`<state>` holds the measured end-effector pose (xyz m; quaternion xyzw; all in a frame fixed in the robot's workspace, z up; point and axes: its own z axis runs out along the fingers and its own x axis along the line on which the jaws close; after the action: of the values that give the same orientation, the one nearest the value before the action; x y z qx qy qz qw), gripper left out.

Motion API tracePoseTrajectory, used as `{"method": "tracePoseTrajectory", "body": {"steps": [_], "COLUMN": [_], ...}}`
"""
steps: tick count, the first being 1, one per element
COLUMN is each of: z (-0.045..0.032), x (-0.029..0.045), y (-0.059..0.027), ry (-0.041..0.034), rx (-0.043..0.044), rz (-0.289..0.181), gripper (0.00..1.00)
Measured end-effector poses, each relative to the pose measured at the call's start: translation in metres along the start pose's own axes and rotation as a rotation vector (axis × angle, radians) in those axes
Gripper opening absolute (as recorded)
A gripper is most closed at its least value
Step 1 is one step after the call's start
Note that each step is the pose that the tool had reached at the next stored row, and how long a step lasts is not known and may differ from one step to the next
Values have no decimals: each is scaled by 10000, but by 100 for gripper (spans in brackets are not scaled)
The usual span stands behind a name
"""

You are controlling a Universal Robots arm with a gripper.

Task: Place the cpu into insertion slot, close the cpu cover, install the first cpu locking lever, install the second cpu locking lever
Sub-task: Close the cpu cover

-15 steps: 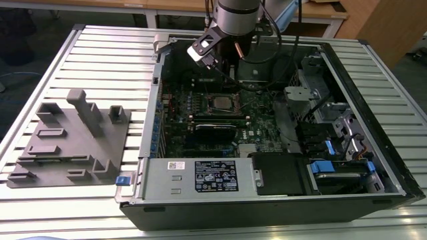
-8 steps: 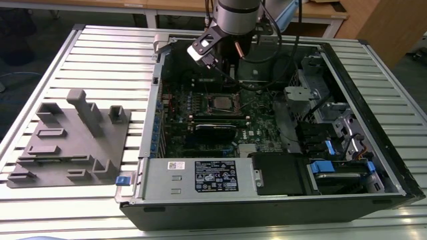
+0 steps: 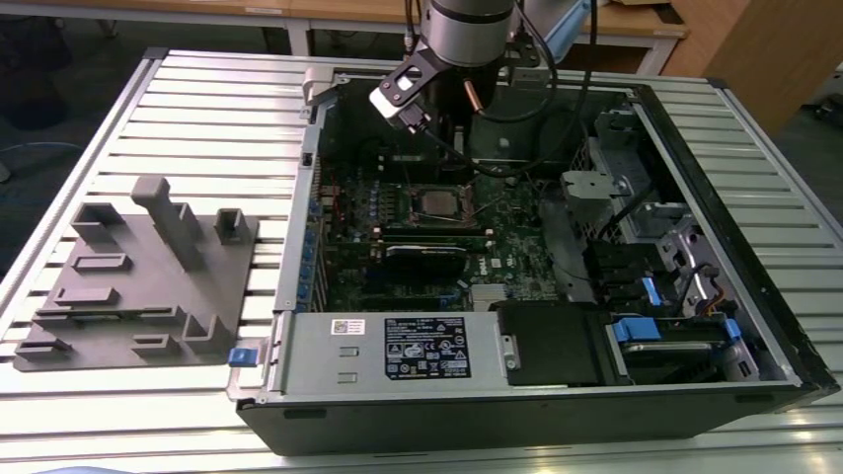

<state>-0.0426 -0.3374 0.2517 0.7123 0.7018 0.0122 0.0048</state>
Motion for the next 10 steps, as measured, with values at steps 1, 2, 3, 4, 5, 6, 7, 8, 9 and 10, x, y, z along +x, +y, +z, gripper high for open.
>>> {"method": "tracePoseTrajectory", "body": {"steps": [1, 2, 3, 4, 5, 6, 7, 8, 9, 10], "z": [-1, -1, -2, -5, -9, -13, -16, -21, -25, -27], "x": [0, 0, 0, 0, 0, 0, 0, 0, 0, 1], "y": [0, 0, 0, 0, 0, 0, 0, 0, 1, 1], "ry": [0, 0, 0, -3, -5, -4, -1, -2, -1, 2], "rx": [0, 0, 0, 1, 3, 2, 0, 1, 0, -1], "rz": [0, 0, 0, 0, 0, -1, 0, 0, 0, 0], "gripper": [11, 11, 11, 11, 11, 11, 11, 11, 11, 11]}}
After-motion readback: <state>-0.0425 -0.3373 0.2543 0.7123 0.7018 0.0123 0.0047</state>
